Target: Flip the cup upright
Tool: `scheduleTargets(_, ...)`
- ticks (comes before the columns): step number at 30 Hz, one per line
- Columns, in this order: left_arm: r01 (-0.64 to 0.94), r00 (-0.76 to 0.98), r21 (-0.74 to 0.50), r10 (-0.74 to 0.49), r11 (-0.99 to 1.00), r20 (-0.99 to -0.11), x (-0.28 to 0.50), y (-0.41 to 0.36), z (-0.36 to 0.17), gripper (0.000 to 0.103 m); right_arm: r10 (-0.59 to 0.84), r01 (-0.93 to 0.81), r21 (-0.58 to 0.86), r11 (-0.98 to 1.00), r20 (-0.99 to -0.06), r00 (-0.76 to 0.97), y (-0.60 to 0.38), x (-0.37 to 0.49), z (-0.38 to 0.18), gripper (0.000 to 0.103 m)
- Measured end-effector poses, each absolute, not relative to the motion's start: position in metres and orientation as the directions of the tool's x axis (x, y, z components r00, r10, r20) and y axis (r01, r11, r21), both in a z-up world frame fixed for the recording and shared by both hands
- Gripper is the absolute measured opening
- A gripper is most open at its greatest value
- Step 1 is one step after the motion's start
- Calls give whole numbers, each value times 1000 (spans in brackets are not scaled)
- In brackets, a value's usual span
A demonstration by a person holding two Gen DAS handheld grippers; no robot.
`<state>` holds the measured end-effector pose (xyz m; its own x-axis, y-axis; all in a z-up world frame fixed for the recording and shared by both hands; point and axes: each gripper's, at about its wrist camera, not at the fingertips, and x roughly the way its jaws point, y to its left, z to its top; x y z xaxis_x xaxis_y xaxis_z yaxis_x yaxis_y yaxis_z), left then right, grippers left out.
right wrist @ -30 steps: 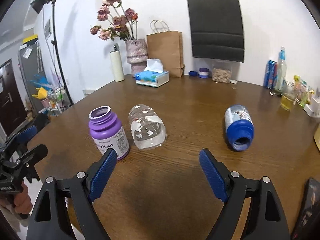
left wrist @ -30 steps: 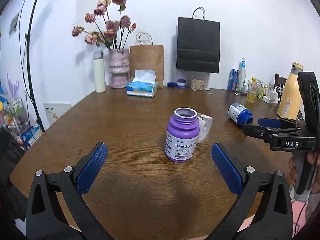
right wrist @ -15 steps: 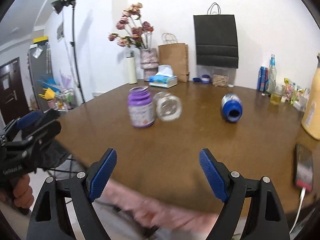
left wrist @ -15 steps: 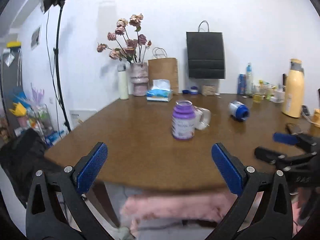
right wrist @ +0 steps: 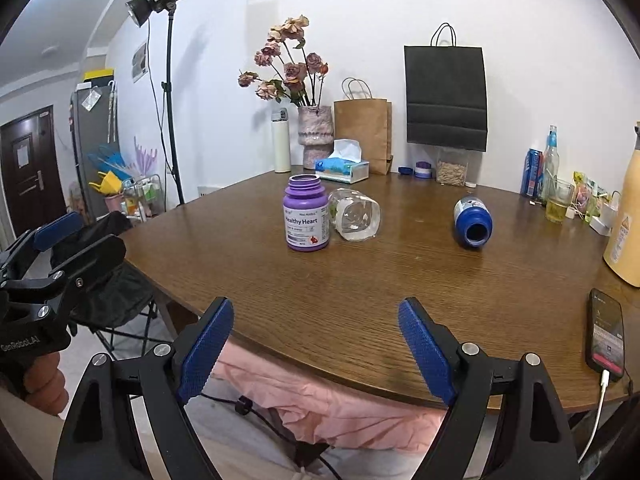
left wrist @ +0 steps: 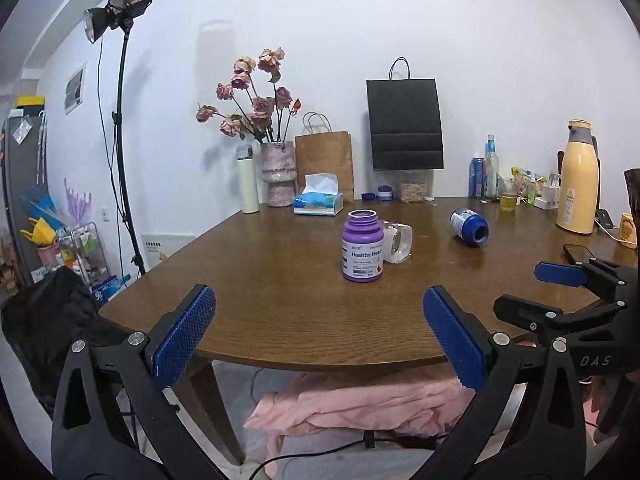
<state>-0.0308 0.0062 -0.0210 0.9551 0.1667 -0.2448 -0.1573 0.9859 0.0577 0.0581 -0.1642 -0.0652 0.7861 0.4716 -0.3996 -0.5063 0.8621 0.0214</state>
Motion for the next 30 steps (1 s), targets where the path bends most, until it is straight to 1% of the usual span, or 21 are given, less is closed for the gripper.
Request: scheduleTargets(30, -154, 957, 53, 162, 987, -242, -31, 6, -21, 103, 480, -510, 27, 860, -383, 790, -165, 58, -68, 88)
